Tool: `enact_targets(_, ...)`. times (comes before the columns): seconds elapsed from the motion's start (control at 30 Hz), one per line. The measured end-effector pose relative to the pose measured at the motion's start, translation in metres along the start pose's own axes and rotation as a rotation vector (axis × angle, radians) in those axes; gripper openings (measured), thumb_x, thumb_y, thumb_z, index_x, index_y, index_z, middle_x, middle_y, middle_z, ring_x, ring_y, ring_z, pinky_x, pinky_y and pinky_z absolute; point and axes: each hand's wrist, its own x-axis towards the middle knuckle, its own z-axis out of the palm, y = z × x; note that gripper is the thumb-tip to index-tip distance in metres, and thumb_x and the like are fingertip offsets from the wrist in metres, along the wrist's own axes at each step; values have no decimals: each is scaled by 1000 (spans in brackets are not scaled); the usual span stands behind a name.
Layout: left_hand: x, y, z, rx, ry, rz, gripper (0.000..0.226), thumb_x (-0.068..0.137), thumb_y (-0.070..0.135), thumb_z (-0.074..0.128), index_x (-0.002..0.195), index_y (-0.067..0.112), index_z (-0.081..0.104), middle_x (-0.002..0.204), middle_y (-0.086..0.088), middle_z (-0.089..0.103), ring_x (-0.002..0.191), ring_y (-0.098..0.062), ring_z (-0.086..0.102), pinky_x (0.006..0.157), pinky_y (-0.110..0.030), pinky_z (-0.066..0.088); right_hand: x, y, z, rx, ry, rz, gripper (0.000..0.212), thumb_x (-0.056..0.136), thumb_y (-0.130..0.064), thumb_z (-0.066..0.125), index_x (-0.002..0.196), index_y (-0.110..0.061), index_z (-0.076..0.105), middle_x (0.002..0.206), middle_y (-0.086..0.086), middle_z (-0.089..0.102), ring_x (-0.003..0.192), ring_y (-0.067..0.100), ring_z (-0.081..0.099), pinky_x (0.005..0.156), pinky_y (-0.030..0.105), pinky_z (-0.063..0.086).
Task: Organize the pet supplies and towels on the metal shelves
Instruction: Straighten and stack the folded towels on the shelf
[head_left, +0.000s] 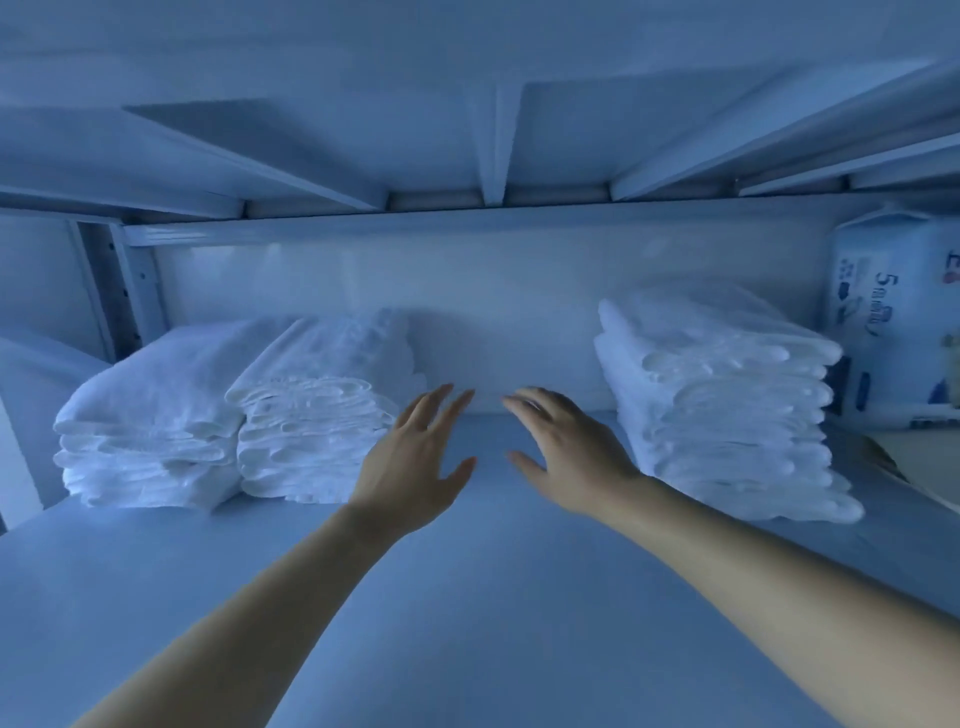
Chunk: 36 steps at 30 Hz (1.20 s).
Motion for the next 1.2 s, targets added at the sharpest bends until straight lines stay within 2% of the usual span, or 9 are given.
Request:
enact_targets(0.17,30,69,20,-114,2,79,70,87,47,53,145,39,15,153,14,17,137,-9,23,86,-29,47,-38,51,-35,-64,94,51,57,92,-34,54,142,-18,34,145,-1,33,135,15,31,80,31,48)
enact_targets(0.3,46,121,46,-226,-37,79,76,84,42,60,145,37,17,154,13,13,138,-12,23,90,-32,47,-74,99,-50,-110,73,142,58,91,-31,56,143,-21,32,148,-3,30,136,15,28,80,31,48)
enact_targets(0.4,54,152,70,-302,-80,15,81,81,36,67,146,34,18,155,7,9,138,-19,25,97,-32,41,-104,132,-50,-140,-14,147,60,91,-28,56,145,-26,29,150,-1,26,136,18,29,76,32,50)
enact_targets(0.5,60,173,92,-406,-91,-78,86,80,31,69,146,33,15,154,5,11,134,-22,32,96,-32,39,-132,164,-47,-118,-37,172,59,91,-24,56,145,-27,32,152,1,23,136,20,29,81,35,50)
enact_targets(0.57,62,184,105,-462,-72,-108,91,79,25,70,147,28,11,150,3,18,130,-21,35,91,-29,38,-144,186,-45,-116,-32,196,59,90,-25,58,143,-26,35,153,3,22,135,22,31,84,37,49)
enact_targets(0.67,64,195,126,-552,-43,-180,101,76,18,73,148,26,3,149,-1,23,130,-22,34,88,-27,34,-153,214,-42,-64,-3,195,62,82,-23,68,139,-24,42,153,3,21,129,28,38,76,41,53)
enact_targets(0.9,68,203,153,-678,3,-275,115,68,5,75,144,36,-5,137,-5,40,119,-24,46,91,-31,39,-153,235,-38,36,-31,151,73,84,-21,66,145,-32,27,155,-10,-1,137,16,14,84,41,51)
enact_targets(1.03,69,206,155,-698,29,-296,116,66,6,75,142,43,-4,136,-2,43,116,-23,50,93,-38,45,-153,243,-34,73,-42,121,78,83,-21,69,146,-33,24,154,-12,-3,137,15,12,86,39,51)
enact_targets(1.2,66,207,154,-678,-30,-248,121,68,17,78,142,41,-15,140,-3,39,124,-22,45,99,-35,40,-150,249,-32,94,-40,99,82,81,-21,72,146,-33,24,154,-6,2,136,18,15,88,37,50)
